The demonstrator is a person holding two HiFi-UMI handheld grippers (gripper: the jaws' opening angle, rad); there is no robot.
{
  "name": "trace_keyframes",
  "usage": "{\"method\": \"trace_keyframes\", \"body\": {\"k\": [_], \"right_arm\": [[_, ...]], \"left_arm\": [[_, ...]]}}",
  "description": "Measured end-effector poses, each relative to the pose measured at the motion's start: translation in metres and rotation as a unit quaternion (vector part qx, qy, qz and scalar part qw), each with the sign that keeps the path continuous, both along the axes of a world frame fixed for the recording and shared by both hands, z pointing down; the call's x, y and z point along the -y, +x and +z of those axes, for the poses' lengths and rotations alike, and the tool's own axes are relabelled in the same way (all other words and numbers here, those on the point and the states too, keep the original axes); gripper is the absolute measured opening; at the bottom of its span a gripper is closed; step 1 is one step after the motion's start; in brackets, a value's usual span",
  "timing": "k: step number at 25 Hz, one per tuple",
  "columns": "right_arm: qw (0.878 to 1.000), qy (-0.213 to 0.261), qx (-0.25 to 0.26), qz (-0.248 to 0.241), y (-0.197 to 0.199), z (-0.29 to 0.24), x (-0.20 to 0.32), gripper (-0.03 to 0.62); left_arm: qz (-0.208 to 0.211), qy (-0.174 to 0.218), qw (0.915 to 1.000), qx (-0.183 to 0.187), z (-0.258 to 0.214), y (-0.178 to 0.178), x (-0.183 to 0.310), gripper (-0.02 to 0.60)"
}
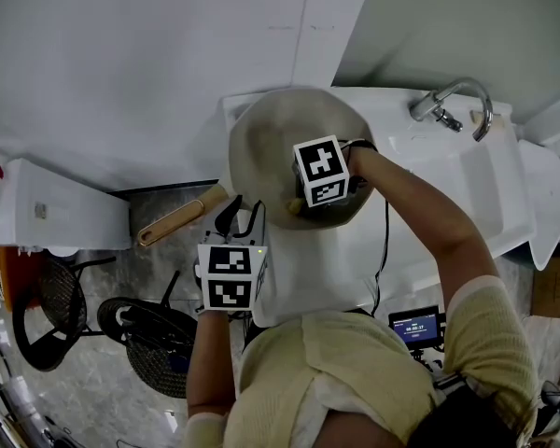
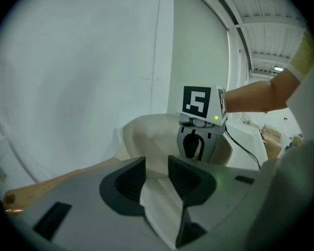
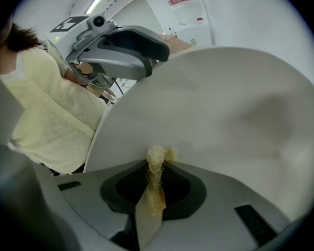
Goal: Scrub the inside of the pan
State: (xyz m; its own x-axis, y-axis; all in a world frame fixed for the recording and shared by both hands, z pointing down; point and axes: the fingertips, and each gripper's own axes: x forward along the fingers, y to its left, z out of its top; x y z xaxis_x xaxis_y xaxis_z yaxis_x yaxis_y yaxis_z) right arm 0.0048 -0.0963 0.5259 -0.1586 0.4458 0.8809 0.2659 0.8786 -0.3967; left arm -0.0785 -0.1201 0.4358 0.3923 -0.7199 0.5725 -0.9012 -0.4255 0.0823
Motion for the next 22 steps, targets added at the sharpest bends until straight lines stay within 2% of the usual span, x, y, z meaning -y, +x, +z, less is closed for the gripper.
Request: {"method": "trace_keyframes", "body": {"k": [5, 10, 22], "right_arm": [[0.999, -0.009, -0.049, -0.005, 0.025, 0.002, 0.001, 0.078], [0.996, -0.012, -0.085, 0.009, 0.039, 0.003, 0.005, 0.078], [0.979, 0.053, -0.196, 0.000, 0.071, 0.010, 0.027, 0.078]], "left_arm": [[0.002, 0.002, 1.0000, 0.003, -0.001, 0.000, 0.000, 0.184], [0.004, 0.001, 1.0000, 0.006, -0.001, 0.000, 0.000, 0.184], [0.003, 0.006, 0.9999, 0.011, 0.000, 0.001, -0.001, 0.183]]}}
